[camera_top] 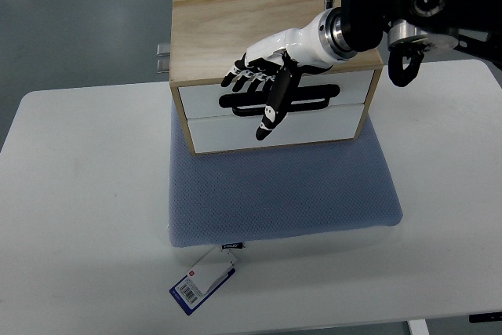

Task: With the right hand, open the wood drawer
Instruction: 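Reach the right hand to the black handle of the upper drawer, then hook the right hand fingers around the upper drawer's black handle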

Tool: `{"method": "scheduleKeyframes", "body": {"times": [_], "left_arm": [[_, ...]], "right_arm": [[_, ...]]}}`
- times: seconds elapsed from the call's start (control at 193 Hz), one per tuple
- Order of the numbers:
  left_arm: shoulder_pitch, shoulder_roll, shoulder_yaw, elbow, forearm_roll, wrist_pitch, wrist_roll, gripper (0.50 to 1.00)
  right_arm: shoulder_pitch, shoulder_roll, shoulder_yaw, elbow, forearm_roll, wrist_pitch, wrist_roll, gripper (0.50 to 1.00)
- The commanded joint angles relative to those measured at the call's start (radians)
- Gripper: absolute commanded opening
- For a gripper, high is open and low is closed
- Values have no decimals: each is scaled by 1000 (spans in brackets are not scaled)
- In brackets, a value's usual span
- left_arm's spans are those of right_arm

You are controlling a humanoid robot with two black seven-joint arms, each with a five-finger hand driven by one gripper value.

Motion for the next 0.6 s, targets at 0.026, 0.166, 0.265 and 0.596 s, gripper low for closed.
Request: {"method": "scheduleKeyframes", "body": {"times": [0.026, 0.166, 0.265, 0.596], "left_arm": [[0, 0, 0, 0, 1, 0, 1, 1000], [0, 0, 0, 0, 1, 0, 1, 1000], [0, 0, 0, 0, 1, 0, 1, 1000], [0, 0, 0, 0, 1, 0, -1, 1000]], "right_arm": [[-25, -2, -4, -6, -34, -1, 0, 938], [-68, -3, -4, -24, -98, -1, 0, 938], [-87, -5, -4, -32, -136, 4, 0, 938], [-133, -12, -25, -46, -173, 25, 0, 938]]}}
